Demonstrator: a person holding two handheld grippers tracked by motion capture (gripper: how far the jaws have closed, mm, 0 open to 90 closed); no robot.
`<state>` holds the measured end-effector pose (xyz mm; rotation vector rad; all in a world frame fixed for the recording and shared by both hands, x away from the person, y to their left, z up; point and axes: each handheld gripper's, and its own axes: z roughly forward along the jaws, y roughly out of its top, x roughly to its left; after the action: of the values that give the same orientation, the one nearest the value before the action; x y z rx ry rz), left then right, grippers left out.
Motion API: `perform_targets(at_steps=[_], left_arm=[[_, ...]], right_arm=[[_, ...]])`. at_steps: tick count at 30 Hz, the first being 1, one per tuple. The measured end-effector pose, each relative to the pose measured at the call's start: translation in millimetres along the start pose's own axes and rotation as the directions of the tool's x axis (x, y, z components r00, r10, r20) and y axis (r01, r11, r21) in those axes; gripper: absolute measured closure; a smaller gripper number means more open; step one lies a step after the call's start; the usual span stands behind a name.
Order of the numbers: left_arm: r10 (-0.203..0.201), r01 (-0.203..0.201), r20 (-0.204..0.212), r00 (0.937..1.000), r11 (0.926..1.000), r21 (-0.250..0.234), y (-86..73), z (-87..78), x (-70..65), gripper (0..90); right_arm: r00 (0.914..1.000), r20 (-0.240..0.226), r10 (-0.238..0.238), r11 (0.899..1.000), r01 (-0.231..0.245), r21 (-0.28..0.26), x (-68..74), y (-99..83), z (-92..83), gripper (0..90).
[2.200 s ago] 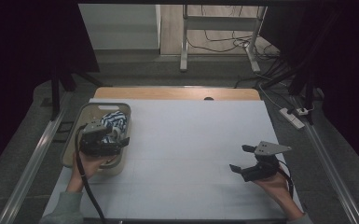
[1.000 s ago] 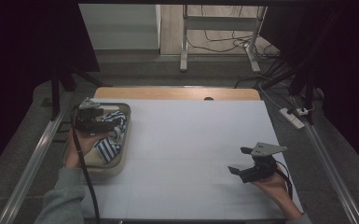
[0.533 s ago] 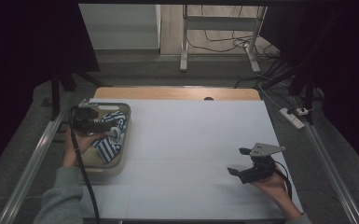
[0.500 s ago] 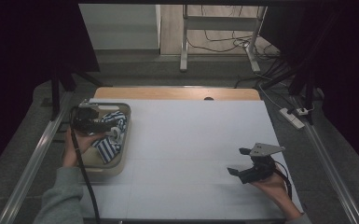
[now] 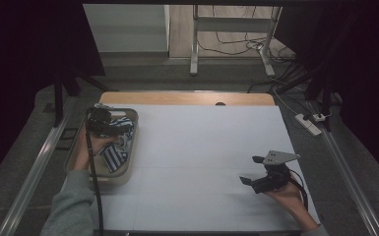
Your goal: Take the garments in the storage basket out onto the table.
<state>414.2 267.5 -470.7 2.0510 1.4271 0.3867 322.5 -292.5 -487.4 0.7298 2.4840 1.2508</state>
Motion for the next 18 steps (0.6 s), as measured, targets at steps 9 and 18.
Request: perform_targets(at_steps=[9, 18], left_arm=[[-0.015, 0.016, -0.009, 0.9998, 0.9977, 0.065, -7.4, 9.0, 2.6, 6.0], [-0.009, 0.009, 0.003, 1.0, 0.9914, 0.13, -11.5, 19.9, 5.2, 2.6]], right_arm=[[1.0, -0.003, -0.006, 1.0, 0.006, -0.003, 0.6, 0.5, -2.5, 7.0], [0.9999, -0.007, -0.009, 1.0, 0.009, 0.001, 0.7, 0.3, -1.6, 7.1]])
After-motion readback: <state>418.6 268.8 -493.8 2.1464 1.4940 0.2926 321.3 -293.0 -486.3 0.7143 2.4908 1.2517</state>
